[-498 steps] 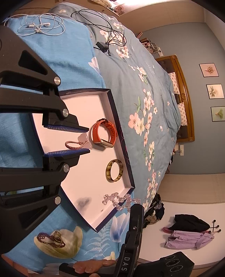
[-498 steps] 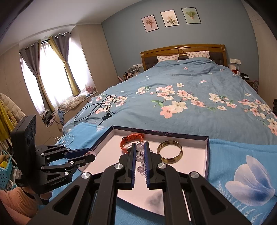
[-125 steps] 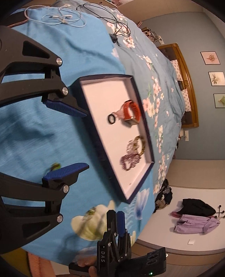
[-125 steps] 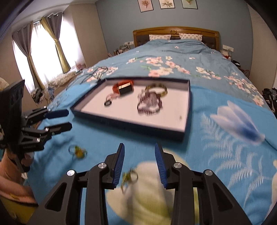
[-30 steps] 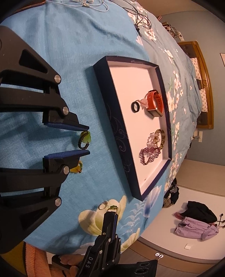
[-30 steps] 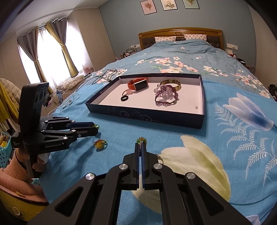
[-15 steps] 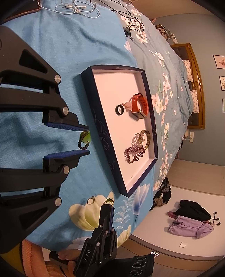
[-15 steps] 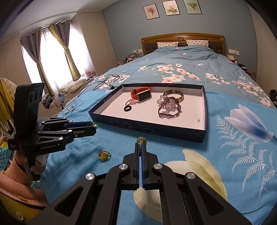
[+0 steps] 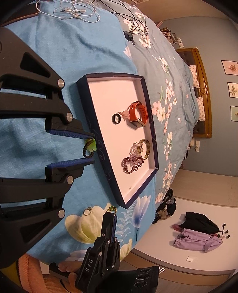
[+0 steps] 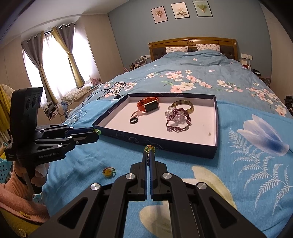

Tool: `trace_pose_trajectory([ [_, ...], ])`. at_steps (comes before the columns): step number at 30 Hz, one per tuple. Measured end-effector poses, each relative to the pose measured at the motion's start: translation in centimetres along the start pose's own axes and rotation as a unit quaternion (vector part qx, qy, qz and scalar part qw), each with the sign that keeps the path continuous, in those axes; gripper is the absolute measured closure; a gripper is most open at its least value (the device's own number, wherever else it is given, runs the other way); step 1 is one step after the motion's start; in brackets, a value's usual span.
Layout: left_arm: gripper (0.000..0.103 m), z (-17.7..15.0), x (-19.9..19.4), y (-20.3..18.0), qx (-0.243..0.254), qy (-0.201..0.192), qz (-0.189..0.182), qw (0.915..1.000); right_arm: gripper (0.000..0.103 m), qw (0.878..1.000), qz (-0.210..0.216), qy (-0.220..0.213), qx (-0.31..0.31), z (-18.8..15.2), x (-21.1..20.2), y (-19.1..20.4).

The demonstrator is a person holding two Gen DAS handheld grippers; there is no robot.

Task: Organize jewelry
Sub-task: 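Carry the earring over the box with the left tool while the right tool carries its earring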

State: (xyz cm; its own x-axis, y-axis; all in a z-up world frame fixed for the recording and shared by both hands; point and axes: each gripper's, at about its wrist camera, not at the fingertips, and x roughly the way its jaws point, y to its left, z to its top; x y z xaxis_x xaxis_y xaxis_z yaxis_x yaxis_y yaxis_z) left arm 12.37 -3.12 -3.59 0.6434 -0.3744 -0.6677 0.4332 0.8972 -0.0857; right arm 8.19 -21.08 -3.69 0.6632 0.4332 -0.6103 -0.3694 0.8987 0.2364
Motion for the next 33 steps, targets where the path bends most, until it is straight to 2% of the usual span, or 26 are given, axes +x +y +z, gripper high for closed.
trace_pose_trajectory([
  [33, 0.081, 1.8, 0.0, 1.1, -0.009, -0.016, 0.01, 0.9998, 0.102, 1.0, 0.002, -0.013, -0.002, 2.1, 0.8, -0.5],
])
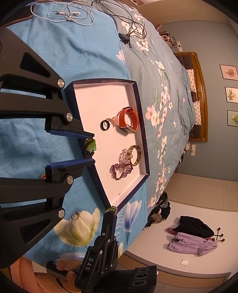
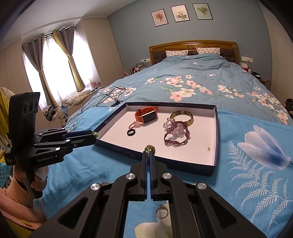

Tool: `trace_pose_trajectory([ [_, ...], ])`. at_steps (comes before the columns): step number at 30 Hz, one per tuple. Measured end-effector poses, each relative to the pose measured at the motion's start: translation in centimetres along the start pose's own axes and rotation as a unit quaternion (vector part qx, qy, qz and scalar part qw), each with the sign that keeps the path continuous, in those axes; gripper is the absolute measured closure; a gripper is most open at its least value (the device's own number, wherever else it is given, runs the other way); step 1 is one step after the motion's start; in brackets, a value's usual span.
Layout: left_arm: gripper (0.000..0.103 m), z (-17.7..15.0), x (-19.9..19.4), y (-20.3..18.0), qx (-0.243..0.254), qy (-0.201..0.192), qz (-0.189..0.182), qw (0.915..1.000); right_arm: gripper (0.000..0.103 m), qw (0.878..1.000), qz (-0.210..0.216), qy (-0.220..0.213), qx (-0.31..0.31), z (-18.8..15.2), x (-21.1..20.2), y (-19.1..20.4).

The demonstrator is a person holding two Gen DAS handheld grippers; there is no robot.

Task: Organize jewelry
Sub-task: 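Carry the earring over the box with the left tool while the right tool carries its earring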

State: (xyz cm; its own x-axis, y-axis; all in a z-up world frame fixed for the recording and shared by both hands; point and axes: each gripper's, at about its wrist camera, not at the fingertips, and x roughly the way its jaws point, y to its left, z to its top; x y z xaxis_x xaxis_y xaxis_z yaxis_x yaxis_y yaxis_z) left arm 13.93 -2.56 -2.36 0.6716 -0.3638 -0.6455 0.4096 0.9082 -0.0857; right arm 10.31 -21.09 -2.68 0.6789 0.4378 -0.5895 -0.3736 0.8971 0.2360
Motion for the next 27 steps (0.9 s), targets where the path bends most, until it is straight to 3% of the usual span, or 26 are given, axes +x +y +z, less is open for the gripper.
trace_pose_trajectory([
  [27, 0.081, 1.3, 0.8, 0.5, -0.005, -0.007, 0.008, 0.9999, 0.102, 1.0, -0.001, -0.003, 0.009, 1.1, 1.0, -1.0],
])
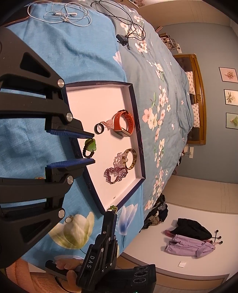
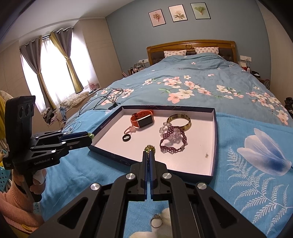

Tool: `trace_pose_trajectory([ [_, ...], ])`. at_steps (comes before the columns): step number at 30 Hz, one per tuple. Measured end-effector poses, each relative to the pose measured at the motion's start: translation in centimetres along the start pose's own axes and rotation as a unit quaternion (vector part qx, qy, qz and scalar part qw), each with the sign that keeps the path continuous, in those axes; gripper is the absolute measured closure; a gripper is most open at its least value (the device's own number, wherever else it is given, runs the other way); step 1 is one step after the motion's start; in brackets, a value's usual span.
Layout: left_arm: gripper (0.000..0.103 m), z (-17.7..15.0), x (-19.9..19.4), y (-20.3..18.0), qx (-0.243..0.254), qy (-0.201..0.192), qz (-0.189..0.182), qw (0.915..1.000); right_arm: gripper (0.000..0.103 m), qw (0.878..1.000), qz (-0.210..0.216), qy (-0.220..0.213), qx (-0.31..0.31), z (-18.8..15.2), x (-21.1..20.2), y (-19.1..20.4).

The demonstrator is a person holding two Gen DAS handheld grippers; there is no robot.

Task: Organize jewelry
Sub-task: 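Carry the earring over the box with the left tool while the right tool carries its earring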

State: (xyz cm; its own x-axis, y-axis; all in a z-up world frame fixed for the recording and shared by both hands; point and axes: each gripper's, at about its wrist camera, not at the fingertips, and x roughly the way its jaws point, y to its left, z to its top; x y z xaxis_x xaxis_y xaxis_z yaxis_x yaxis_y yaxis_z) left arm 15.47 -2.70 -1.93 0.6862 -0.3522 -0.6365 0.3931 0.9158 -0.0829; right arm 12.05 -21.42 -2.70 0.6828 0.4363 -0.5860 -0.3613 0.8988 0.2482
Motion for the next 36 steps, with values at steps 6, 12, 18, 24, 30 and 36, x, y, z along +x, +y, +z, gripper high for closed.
trace_pose_trajectory([
  [6, 0.081, 0.1, 0.5, 0.1, -0.002, 0.0, 0.003, 1.0, 0.102, 1.0, 0.001, 0.0, 0.002, 0.1, 0.1, -0.1],
  [12, 0.081, 0.2, 0.6, 0.1, -0.002, 0.0, 0.003, 1.0, 0.102, 1.0, 0.001, 0.001, 0.001, 0.2, 0.3, -0.1],
  [18, 0.081, 0.3, 0.9, 0.3, -0.002, 0.0, 0.005, 1.0, 0.102, 1.0, 0.0, 0.003, 0.001, 0.5, 0.7, -0.2],
  [24, 0.081, 0.6, 1.6, 1.0, -0.008, 0.003, 0.007, 0.9999, 0.102, 1.0, -0.001, 0.003, 0.001, 0.7, 1.0, -0.3],
  [30, 0.081, 0.7, 2.1, 1.3, -0.009, 0.006, 0.012, 0.9999, 0.102, 1.0, -0.005, 0.005, -0.002, 1.2, 1.7, -0.4],
  [36, 0.081, 0.8, 2.9, 1.5, -0.014, 0.011, 0.012, 0.9998, 0.102, 1.0, -0.015, 0.015, 0.0, 1.5, 2.8, -0.9],
])
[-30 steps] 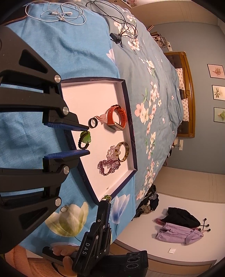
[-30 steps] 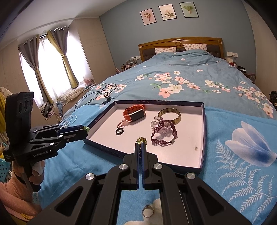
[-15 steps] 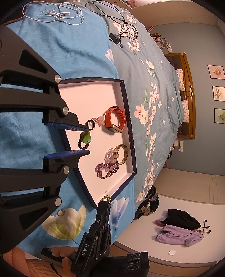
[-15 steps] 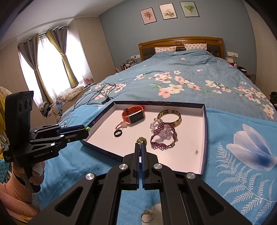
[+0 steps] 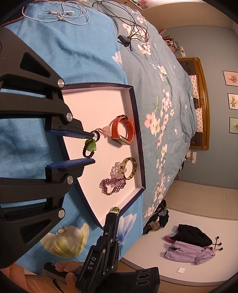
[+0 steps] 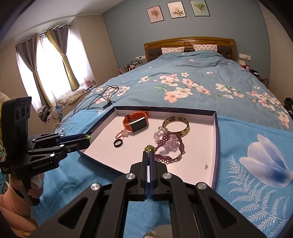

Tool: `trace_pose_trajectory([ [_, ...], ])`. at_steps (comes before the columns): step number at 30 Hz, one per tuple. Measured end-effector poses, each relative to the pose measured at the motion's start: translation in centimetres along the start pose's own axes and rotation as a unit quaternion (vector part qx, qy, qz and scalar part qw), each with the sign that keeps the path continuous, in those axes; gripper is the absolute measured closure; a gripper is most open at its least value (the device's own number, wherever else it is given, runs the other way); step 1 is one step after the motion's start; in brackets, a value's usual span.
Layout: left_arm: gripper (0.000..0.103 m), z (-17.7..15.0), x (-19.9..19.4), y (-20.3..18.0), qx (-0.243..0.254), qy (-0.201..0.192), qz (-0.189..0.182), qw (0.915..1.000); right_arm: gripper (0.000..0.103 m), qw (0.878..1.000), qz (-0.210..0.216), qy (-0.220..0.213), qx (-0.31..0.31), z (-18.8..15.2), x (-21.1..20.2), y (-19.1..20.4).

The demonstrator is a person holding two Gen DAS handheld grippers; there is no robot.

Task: Organize jewelry
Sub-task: 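Carry the earring over the box with the left tool while the right tool carries its earring, then open the left tool to drop its earring into the box while the right tool drops its earring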

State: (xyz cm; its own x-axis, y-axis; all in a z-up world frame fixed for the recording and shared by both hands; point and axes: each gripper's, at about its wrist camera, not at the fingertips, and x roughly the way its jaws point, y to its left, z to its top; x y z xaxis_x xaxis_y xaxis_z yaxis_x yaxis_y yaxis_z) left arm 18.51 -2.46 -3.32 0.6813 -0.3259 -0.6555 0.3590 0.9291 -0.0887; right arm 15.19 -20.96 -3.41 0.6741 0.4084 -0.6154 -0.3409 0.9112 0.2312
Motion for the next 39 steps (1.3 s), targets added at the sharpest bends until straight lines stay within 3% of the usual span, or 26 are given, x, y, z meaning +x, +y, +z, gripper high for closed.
trace_pose_trajectory([
  [39, 0.081, 1.1, 6.3, 0.9, -0.002, 0.052, 0.025, 0.9984, 0.101, 0.998, -0.042, 0.055, -0.001, 1.2, 5.6, -1.3],
])
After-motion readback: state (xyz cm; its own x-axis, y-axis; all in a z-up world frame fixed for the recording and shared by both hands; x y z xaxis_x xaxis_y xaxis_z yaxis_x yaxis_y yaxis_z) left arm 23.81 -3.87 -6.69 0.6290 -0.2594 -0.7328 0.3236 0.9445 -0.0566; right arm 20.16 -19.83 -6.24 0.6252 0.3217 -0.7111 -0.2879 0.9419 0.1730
